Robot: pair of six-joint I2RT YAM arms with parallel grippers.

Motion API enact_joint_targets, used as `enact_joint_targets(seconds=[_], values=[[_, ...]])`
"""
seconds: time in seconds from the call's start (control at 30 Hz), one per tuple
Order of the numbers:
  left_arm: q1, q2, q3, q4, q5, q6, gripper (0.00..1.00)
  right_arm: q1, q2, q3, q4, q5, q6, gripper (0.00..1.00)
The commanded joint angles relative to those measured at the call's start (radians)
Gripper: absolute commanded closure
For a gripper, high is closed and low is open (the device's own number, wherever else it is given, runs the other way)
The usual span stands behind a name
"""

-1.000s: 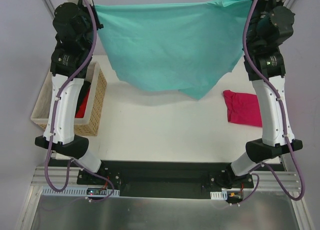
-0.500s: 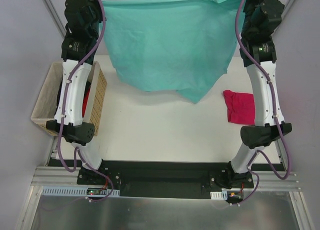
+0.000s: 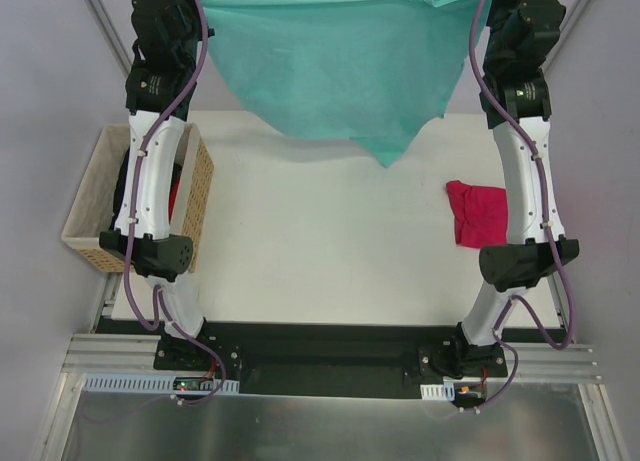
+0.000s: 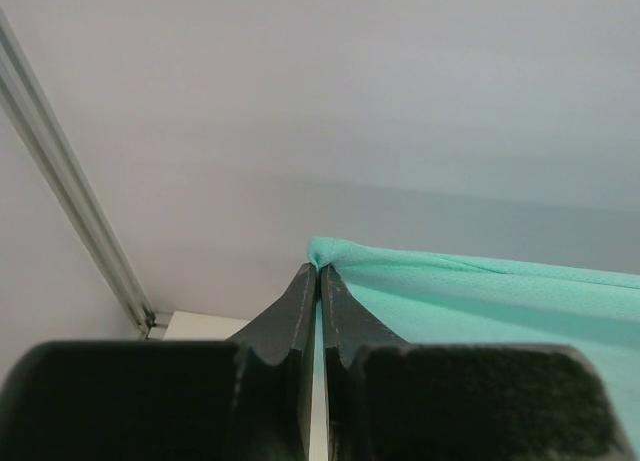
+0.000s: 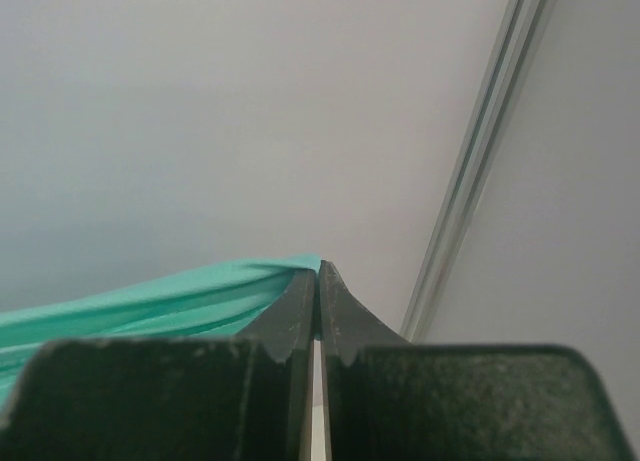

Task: Fold and stack the t-shirts
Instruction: Flatten out the tshirt

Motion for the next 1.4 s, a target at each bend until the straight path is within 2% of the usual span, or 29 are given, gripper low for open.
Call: enact_joint_targets(seconds=[0.0,0.27,0.6,0.9,1.37], values=[[0.042,-0.072,-0.054,-0.013,-0.038,-0.049,1.0,-0.022,-0.089,-0.01,0.053,0.061,-0.001,0.99],[0.04,-0.11,-0.121,-0.029,-0.034,-0.081,1.0,-0.011,-0.121,-0.079,0.051,0.057,-0.01,0.99],[0.025,0.003,-0.032,-0.047,-0.02,-0.073,1.0,-0.013,-0.074,-0.094,0.051,0.058,-0.012,0.99],[0.026,0.108,0.069,-0.045,-0.021,-0.058,1.0,-0.01,0.017,-0.021,0.052,0.061,-0.021,0.99],[0.065,0.162,0.167,-0.021,0.045,-0.081,1.0,0.006,0.038,0.056,0.134,0.047,-0.07,0.99]])
